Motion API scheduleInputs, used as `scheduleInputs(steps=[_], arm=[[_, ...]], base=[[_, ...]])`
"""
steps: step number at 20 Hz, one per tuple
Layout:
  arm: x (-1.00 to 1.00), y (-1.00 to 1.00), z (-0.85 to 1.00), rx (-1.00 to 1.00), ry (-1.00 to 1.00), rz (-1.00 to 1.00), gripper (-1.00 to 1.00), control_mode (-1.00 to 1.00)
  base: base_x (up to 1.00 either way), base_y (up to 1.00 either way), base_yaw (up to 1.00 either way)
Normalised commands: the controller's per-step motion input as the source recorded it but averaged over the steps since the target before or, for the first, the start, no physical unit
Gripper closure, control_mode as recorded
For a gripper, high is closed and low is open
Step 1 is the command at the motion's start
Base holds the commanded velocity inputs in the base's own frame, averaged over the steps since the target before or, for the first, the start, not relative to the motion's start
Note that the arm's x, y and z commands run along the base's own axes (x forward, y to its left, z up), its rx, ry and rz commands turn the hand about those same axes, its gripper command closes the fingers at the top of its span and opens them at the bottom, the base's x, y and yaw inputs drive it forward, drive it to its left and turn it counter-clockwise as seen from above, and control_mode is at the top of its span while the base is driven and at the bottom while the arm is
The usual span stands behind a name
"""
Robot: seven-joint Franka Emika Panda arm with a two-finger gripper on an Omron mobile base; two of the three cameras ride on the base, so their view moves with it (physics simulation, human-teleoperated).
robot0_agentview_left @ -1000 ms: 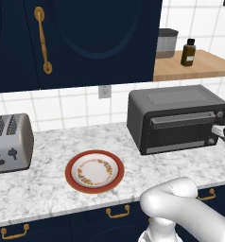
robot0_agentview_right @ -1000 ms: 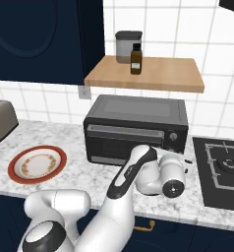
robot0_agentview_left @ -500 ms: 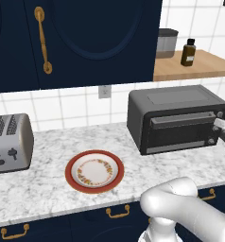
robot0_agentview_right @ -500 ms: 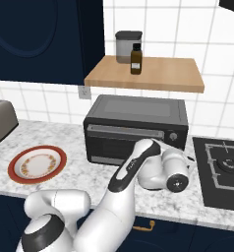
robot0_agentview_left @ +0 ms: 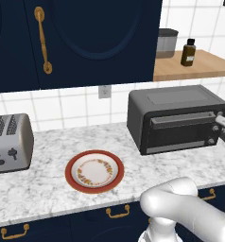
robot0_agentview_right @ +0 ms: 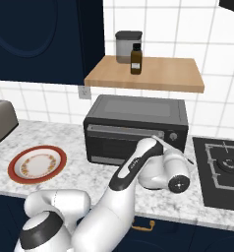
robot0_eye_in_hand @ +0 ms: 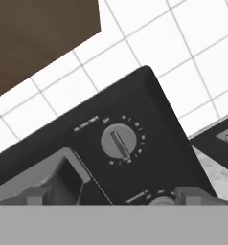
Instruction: Pick up the kebab skewer and baguette bread, and place them inside the toaster oven. Close the toaster oven door and start by setting the timer.
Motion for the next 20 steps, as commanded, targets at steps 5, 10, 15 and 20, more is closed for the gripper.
scheduleInputs(steps=[5, 10, 15, 20], arm=[[0.06, -0.17, 0.2, 0.24, 0.0, -0.04, -1.0, -1.0], [0.03, -0.02, 0.08, 0.09, 0.0, -0.01, -1.0, -1.0], [0.16, 0.07, 0.0, 0.0, 0.0, 0.0, -1.0, -1.0], [0.4, 0.04, 0.0, 0.0, 0.0, 0.0, -1.0, -1.0]], base=[[0.0, 0.0, 0.0], [0.0, 0.0, 0.0], [0.0, 0.0, 0.0], [0.0, 0.0, 0.0]])
